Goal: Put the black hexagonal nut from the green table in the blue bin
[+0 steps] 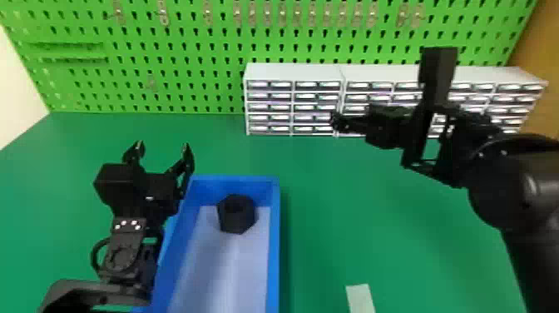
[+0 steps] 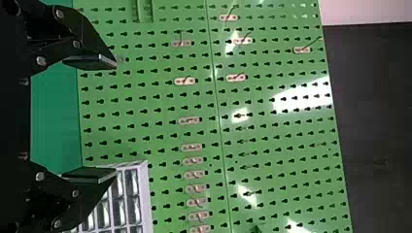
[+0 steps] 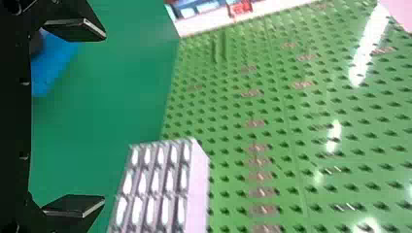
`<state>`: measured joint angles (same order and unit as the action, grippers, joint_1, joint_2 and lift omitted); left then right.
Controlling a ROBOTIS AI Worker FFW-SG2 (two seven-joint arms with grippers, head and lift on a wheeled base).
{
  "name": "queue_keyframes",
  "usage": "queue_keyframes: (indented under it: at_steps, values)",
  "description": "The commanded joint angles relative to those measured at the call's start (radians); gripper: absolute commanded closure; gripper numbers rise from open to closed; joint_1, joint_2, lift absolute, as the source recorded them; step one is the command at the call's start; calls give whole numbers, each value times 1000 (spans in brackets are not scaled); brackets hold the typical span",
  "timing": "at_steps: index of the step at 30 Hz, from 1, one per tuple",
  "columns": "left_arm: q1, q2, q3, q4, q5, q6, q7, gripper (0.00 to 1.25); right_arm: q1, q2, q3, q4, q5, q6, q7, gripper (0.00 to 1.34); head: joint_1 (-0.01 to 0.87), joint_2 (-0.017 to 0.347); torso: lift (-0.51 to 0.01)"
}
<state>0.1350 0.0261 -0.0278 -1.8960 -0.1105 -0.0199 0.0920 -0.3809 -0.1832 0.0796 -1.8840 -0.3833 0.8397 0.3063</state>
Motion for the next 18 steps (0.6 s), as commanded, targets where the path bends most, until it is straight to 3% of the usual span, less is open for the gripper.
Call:
queue_keyframes:
  at_steps: [1,8,18]
  values:
    - [0,0,-1,0,0,0,0,466,45,18,-37,-41,21,-83,-53,119,657,57,-95]
    - [2,0,0,0,3,0,0,466,117,42,-98,-106,67,-179,-133,121,657,57,-95]
    - [5,0,3,0,14,0,0,466,247,108,-205,-170,162,-260,-204,122,657,57,-95]
